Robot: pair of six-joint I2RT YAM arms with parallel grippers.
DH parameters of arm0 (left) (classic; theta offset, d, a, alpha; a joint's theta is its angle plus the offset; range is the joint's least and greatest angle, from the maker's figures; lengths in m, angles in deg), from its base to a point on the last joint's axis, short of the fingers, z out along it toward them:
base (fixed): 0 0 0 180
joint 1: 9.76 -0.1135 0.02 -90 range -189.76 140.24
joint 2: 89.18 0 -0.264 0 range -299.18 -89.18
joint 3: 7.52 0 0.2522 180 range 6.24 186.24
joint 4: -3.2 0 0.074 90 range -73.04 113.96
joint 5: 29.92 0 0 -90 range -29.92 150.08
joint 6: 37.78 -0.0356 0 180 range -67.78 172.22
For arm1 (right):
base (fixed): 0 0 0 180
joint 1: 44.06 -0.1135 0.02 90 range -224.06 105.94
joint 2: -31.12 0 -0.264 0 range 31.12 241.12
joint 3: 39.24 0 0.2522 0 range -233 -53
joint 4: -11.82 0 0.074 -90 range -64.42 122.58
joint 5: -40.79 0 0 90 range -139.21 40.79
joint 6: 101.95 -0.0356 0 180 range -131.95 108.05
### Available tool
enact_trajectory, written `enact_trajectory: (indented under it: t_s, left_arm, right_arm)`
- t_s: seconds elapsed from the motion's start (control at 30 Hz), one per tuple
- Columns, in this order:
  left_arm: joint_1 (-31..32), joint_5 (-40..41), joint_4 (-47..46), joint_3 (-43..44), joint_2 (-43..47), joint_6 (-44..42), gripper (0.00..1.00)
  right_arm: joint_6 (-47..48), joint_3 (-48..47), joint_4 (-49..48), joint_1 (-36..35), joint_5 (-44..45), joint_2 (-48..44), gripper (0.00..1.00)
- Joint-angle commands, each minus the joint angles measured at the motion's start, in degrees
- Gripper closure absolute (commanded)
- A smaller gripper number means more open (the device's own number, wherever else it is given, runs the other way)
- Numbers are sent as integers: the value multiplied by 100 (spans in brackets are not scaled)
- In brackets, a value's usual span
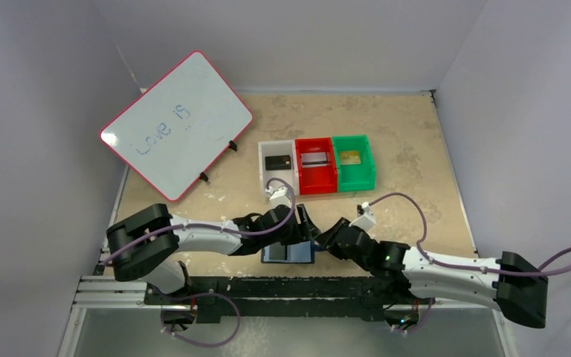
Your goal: Take the credit cards out of the card holder
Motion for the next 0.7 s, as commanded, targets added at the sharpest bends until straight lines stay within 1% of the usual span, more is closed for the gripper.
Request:
enact_trajectory:
  t_s: [0.0,0.1,0.17,0.27,0.37,0.53,0.63,0.67]
  left_arm:
    - [246,-326,-241,416,-397,-8,38]
    - [272,-79,-13,431,-429,34,39]
    - [288,155,149,436,-269,7,39]
    - [288,501,486,462,153,-127,39]
    - [292,996,1046,528,655,-177,38]
    - [293,1909,2010,465,1480,-105,36]
    - [288,2503,2808,384,1927,147,36]
    - [285,2678,3067,341,2078,270,36]
  right_arm:
    - [-546,-265,1184,15,772,-658,63]
    - [-641,-237,1543,15,867,-1120,64]
    - [-460,-215,1505,15,850,-1466,65]
    - [51,-138,1086,15,694,-1769,65]
    - [517,-133,627,15,425,-1905,65]
    - [1371,-266,-318,15,-201,-1738,64]
    - [1735,-339,-895,15,-691,-1313,64]
    - [1780,-380,-1058,15,-828,-1038,64]
